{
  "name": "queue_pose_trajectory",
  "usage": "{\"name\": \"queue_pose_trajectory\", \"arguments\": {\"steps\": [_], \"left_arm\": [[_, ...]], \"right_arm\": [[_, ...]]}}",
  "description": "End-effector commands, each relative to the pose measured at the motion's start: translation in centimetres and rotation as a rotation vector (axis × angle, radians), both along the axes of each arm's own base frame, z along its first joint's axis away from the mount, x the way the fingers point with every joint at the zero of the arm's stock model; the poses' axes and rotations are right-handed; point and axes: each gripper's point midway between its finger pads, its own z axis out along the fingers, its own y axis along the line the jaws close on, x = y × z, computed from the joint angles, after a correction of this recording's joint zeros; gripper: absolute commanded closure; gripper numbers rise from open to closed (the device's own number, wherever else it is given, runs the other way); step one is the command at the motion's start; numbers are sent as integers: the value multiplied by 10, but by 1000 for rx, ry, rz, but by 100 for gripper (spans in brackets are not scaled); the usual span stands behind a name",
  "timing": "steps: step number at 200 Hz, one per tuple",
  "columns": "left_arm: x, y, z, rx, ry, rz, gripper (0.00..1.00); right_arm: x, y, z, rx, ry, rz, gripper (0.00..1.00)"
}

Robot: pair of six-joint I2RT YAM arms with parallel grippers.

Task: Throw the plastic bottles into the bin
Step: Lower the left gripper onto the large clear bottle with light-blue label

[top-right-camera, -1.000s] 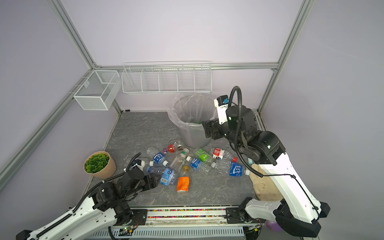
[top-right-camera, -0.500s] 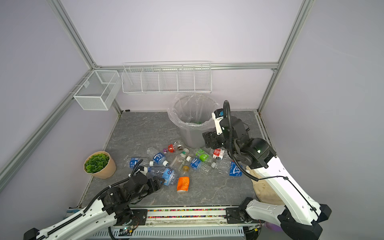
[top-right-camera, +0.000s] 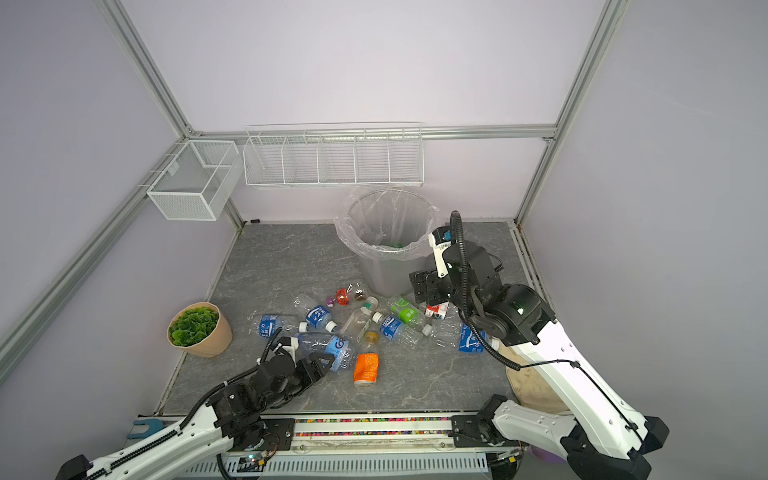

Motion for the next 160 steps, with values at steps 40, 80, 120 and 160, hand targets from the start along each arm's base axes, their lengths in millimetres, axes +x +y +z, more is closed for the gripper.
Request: {"name": "queue_pose_trajectory", "arguments": {"steps": [40, 80, 120, 160], "left_arm": [[10, 11, -5, -61, -41, 107, 12], [13, 18, -8, -42, -44, 151, 13], [14, 15, -12, -36, -25, 152, 14], [19, 9, -13, -49, -27, 159, 15]], "right_arm": [[-4, -10, -3, 21, -9, -34, 12], [-5, -15, -5, 18, -12, -46, 12], [-6, -15, -2, 35, -17, -44, 12], [-6, -14, 2, 51, -26, -42, 12]]}}
